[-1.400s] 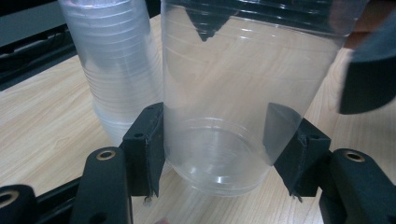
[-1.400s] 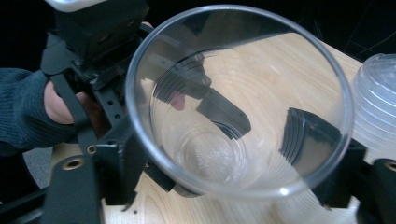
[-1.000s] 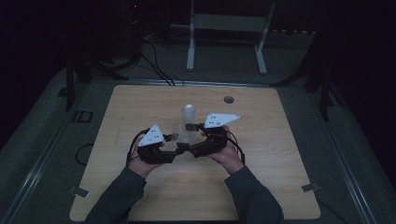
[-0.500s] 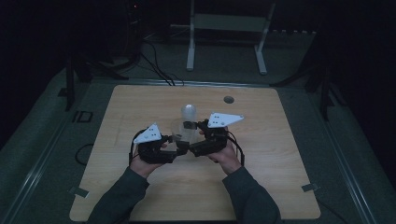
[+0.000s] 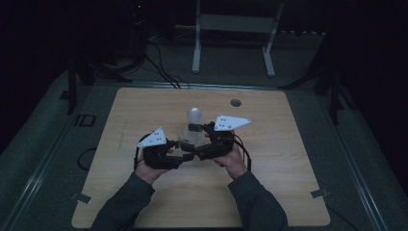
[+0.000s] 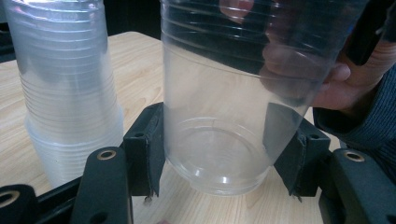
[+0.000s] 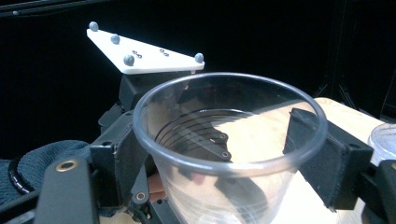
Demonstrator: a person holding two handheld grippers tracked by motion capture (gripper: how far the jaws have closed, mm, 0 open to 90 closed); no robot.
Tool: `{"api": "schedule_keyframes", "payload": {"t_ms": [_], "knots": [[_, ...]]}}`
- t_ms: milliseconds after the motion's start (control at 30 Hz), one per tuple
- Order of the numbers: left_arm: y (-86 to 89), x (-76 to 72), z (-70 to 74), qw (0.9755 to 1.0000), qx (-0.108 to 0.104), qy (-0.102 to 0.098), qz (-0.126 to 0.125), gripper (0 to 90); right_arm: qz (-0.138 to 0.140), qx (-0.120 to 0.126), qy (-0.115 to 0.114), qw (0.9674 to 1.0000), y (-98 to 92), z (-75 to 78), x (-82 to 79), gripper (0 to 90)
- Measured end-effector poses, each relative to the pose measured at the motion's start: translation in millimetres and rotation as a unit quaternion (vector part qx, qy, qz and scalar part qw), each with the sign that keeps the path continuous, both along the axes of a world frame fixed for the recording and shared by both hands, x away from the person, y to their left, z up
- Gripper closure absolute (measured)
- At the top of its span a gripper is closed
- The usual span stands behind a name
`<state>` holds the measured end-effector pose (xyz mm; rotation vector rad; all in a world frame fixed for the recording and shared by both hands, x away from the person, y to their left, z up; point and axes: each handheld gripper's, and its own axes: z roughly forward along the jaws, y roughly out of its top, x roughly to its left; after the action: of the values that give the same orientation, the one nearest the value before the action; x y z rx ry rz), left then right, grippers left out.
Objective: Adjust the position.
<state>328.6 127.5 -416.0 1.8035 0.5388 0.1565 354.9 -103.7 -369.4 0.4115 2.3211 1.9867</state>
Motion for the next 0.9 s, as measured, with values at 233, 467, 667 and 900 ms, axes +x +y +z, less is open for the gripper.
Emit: {"api": "schedule_keyframes", "payload": {"t_ms": [233,467,667,900], "knots": [[-1.0,-0.2,-0.3,1.0000,0.002,0.000,-0.003,41.0,0.000,-0.001,-0.008,1.0000,-0.1,1.4,-0.6,22.6],[-0.9,-0.1,-0.4,1.0000,0.001,0.001,-0.004,41.0,0.000,-0.002,-0.009,1.0000,0.0,1.7,-1.2,24.8],[-0.5,0.1,-0.4,1.0000,0.000,0.002,-0.005,40.9,-0.002,-0.001,-0.011,0.9999,0.1,1.6,-1.4,25.2],[-0.2,-0.1,0.0,1.0000,0.005,-0.002,0.006,34.0,-0.011,0.000,-0.013,0.9999,-1.7,1.3,-0.9,25.9]]}}
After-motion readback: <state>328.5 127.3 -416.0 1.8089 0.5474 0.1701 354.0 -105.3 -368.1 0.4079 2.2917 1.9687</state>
